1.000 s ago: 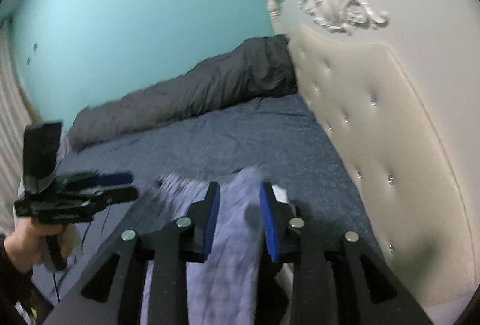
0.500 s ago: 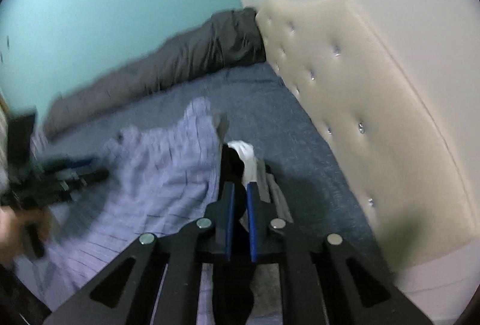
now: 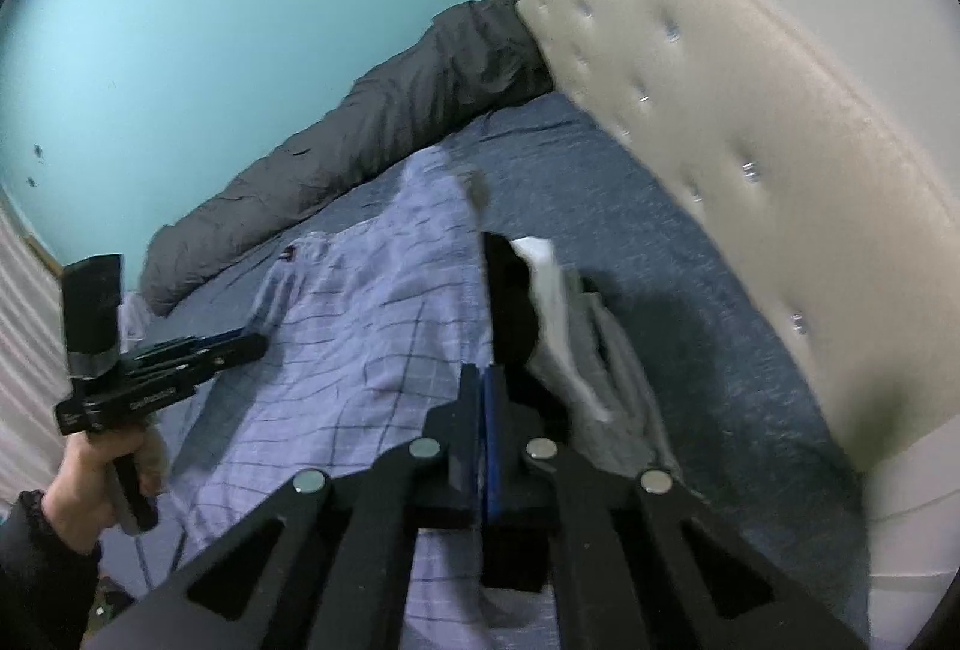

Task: Fold clothes
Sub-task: 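Lower the shorts onto the folded clothes stack with both grippers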

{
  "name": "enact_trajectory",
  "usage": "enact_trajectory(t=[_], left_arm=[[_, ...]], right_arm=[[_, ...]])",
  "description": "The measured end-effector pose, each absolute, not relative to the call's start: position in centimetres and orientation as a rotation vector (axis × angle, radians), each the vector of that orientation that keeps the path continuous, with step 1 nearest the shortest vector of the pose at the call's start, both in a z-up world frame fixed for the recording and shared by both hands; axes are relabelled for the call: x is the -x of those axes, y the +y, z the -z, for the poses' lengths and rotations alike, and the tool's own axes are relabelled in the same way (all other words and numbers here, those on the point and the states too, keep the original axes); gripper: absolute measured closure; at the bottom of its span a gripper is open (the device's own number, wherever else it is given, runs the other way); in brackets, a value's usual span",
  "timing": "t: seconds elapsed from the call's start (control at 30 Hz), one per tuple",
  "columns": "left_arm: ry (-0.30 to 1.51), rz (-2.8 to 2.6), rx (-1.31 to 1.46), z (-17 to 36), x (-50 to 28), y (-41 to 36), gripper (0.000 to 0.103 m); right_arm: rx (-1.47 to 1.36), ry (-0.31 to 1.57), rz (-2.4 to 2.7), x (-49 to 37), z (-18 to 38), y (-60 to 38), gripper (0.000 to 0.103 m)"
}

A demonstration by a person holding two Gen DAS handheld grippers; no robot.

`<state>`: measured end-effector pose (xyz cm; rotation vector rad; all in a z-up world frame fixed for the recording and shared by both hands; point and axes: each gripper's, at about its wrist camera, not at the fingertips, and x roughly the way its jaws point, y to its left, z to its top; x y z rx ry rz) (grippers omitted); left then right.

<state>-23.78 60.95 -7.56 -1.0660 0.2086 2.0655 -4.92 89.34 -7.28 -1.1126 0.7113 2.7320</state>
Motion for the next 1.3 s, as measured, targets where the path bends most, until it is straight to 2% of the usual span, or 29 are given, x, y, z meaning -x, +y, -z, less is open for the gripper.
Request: enact_trajectory(t=[0.23,0.27,0.3,0.33,0.57,0.73,0.93,1.3], left_arm=[[0.228,-2.092,1.071,7.4,23.5,60.9,0.092],[0.22,-2.097,1.074,7.3,23.5,60.8,0.087],[0.215,-2.109,1.07,7.2,23.3,60.5,0.072],[0.21,-2.12,1.065,7.0,23.2,60.2,0.063],[0.199,-2.126,0.994,5.6,20.0,58.9,0.063],[0.244,-2.129,0.999,6.9,18.1,59.1,0.063],[0.246,-2.137,1.036,8.3,17.3,58.6,0.062],[0.217,-2.183,0.972,5.7,13.8,56.0,0.062]], right_arm=[[1.088,0.651,-2.698,4.3,6.8,89.3,0.102],[1.085,0.643,-2.692,4.2,6.7,89.2,0.102],[1.085,0.621,-2.683,4.2,6.6,89.2,0.102],[1.086,0.595,-2.671,4.2,6.6,89.0,0.102],[0.962,0.456,-2.678,2.8,4.8,86.9,0.101],[0.977,0.413,-2.736,2.6,5.2,84.5,0.101],[1.016,0.425,-2.663,2.1,7.2,84.3,0.101],[0.865,0.393,-2.664,-1.8,4.4,81.5,0.101]])
